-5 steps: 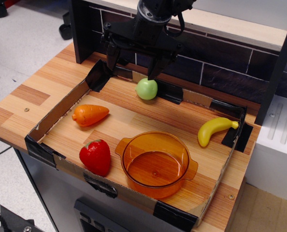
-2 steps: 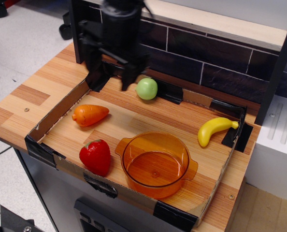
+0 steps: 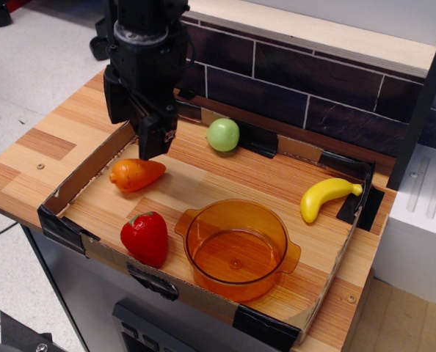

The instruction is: Put carrot in pot

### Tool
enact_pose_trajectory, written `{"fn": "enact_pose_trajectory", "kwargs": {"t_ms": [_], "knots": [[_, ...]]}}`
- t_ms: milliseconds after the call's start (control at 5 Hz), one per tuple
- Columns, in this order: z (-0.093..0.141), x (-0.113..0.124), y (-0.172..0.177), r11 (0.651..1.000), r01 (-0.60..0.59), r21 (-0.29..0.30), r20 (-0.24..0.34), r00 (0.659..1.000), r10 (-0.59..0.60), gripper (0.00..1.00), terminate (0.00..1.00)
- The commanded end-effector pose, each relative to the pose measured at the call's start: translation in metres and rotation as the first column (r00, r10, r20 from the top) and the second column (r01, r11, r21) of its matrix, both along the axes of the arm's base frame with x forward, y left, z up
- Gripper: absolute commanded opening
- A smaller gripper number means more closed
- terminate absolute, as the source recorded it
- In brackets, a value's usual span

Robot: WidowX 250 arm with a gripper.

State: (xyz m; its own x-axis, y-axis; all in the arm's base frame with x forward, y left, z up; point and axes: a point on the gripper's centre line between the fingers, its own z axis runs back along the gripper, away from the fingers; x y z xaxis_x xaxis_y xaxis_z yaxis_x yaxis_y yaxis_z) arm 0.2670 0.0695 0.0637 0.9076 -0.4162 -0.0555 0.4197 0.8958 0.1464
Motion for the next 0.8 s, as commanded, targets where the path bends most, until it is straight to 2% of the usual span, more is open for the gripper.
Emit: {"fn": "enact_pose_trajectory", "kwargs": {"t_ms": [0,200,600], "knots": [[-0.017,0.004,0.004,0.995,0.079,0.053,0.037,0.996,-0.081,1.0,0.0],[-0.036,0.006,0.006,0.994,0.078,0.077,0.013,0.997,-0.079,1.0,0.0],[-0.056,0.012,0.012,0.993,0.044,0.111,-0.006,0.999,-0.043,1.0,0.0]]}}
